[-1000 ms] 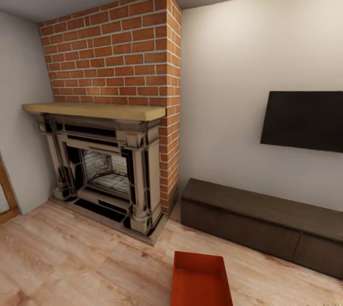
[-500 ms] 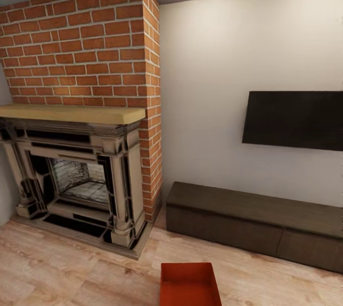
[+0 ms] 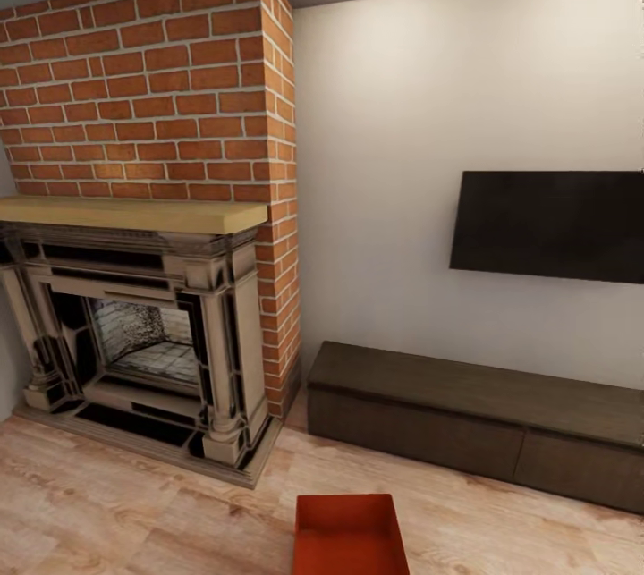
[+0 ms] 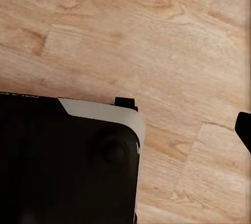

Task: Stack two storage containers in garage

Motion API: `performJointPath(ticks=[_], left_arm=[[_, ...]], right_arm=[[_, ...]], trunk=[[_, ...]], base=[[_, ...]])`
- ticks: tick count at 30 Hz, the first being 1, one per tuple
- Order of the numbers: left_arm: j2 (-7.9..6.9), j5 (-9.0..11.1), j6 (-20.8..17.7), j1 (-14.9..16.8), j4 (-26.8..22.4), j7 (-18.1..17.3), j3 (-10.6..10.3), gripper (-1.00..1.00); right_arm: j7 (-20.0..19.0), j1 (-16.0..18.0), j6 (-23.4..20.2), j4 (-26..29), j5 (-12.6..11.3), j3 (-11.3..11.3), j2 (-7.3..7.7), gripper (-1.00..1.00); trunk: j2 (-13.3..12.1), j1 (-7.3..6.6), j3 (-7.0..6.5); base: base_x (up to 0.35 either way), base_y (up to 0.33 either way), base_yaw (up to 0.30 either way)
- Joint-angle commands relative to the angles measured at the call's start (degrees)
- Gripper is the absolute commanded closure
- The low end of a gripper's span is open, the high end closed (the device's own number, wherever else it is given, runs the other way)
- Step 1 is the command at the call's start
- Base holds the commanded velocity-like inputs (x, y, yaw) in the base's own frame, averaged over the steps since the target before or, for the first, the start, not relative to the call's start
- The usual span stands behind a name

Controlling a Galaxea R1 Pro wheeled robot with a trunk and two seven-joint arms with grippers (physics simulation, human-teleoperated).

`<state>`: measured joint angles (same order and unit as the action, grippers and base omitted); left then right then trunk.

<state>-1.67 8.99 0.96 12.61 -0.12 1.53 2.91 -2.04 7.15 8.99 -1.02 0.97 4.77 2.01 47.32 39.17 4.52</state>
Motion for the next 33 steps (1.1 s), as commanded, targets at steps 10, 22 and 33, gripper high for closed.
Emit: performJointPath(ticks=[10, 22, 33], left_arm=[[0.00, 0.2, 0.1, 0.0, 0.0, 0.1, 0.3, -1.00], [0.00, 0.2, 0.1, 0.0, 0.0, 0.0, 0.3, -1.00], [0.00, 0.2, 0.1, 0.0, 0.0, 0.0, 0.3, -1.00]], right_arm=[[0.1, 0.1, 0.3, -0.1, 0.2, 0.4, -0.07, -1.00], [0.1, 0.1, 0.3, -0.1, 0.2, 0.4, -0.07, -1.00], [0.1, 0.1, 0.3, -0.1, 0.2, 0.4, -0.07, -1.00]], trunk=[[0.1, 0.01, 0.09], [0.1, 0.01, 0.09], [0.1, 0.01, 0.09]], base=[[0.000, -0.272, 0.000], [0.000, -0.137, 0.000], [0.000, -0.018, 0.000]])
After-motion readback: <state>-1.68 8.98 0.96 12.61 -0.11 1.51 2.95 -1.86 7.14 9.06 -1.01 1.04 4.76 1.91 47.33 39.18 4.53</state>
